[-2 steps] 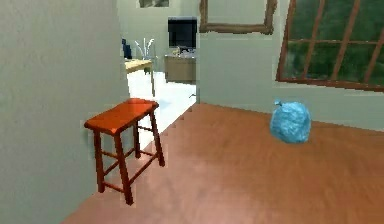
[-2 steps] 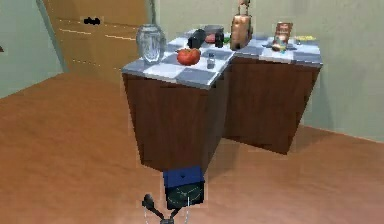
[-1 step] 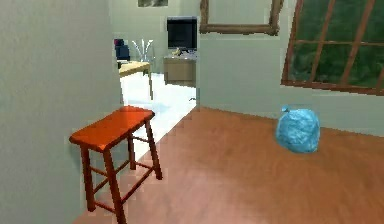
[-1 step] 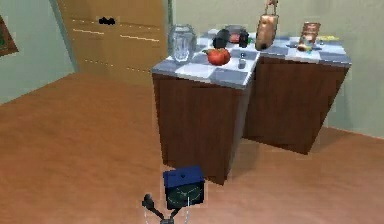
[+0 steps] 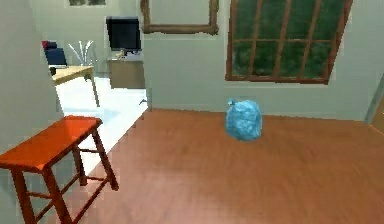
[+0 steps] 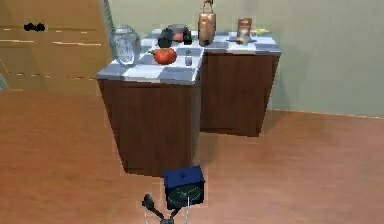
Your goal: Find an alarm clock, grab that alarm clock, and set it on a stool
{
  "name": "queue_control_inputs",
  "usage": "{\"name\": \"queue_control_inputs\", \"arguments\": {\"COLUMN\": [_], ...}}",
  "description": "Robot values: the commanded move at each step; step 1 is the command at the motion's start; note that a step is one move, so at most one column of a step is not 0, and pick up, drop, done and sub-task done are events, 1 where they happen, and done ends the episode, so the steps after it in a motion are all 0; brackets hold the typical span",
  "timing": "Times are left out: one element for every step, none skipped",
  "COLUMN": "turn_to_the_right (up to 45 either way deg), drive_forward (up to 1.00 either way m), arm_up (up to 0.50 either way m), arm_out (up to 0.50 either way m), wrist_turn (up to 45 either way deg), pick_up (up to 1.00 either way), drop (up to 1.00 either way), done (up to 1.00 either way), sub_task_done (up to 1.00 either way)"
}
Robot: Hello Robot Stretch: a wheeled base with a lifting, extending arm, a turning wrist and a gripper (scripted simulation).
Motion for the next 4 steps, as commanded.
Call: {"name": "queue_control_inputs", "arguments": {"turn_to_the_right": [0.0, 6.0, 0.0, -36.0], "drive_forward": [1.0, 0.0, 0.5, 0.0], "arm_up": [0.0, 0.0, 0.0, 0.0], "arm_out": [0.0, 0.0, 0.0, 0.0], "wrist_turn": [0.0, 0.0, 0.0, 0.0], "pick_up": [0.0, 0.0, 0.0, 0.0], "drop": [0.0, 0.0, 0.0, 0.0], "done": [0.0, 0.0, 0.0, 0.0], "sub_task_done": [0.0, 0.0, 0.0, 0.0]}}
